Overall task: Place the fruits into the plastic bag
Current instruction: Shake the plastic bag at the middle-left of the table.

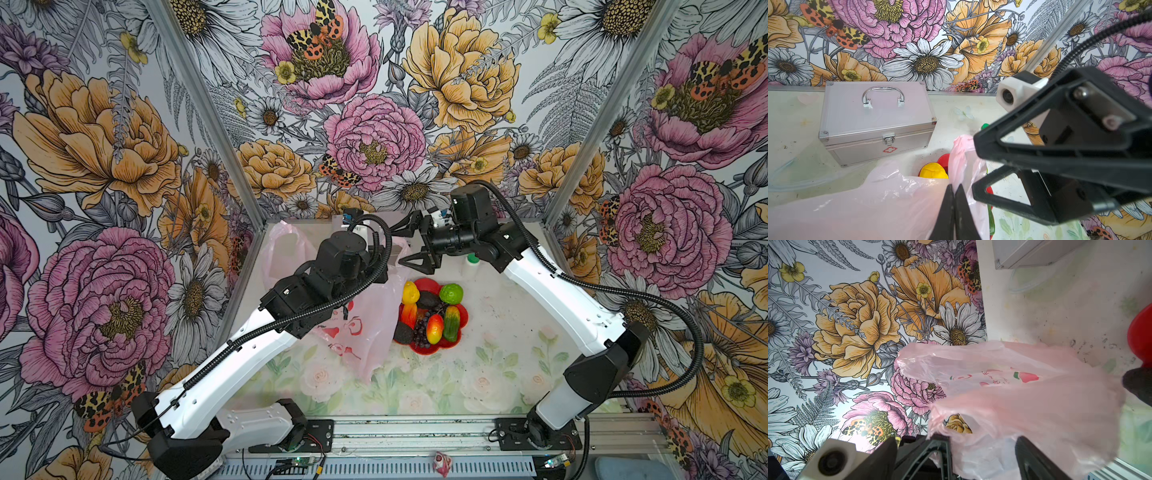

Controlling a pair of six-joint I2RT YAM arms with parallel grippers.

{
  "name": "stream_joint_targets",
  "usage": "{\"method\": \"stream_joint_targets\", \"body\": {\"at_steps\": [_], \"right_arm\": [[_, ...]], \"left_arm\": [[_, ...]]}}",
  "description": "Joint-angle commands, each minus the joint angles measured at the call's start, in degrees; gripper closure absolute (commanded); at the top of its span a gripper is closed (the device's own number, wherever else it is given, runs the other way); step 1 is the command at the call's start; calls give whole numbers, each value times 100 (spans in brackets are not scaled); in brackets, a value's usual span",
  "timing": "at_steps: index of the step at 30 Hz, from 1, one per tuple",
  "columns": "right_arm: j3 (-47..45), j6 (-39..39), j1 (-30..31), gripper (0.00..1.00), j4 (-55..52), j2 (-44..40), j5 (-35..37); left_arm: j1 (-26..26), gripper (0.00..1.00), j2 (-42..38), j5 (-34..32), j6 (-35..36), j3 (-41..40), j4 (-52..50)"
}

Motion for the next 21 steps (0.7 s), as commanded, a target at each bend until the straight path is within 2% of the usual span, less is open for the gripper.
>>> {"method": "stream_joint_targets", "body": {"at_steps": [1, 10, 14, 15, 18, 21], "right_arm": [[261, 221, 19, 10, 434, 177, 175], [454, 362, 37, 14, 721, 448, 110], [464, 380, 37, 21, 835, 485, 73], [455, 357, 29, 23, 840, 482, 63], [404, 325, 3, 34, 849, 457, 54], [385, 257, -38, 57, 849, 443, 77]], "left_arm": [[-45, 100, -78, 236, -37, -92, 279], [-62, 100, 192, 580, -1, 33, 457], [-61, 100, 290, 578, 16, 23, 514], [-60, 100, 312, 771, 19, 22, 537], [-67, 100, 348, 715, 16, 31, 542], [-65, 98, 256, 659, 38, 14, 543]]}}
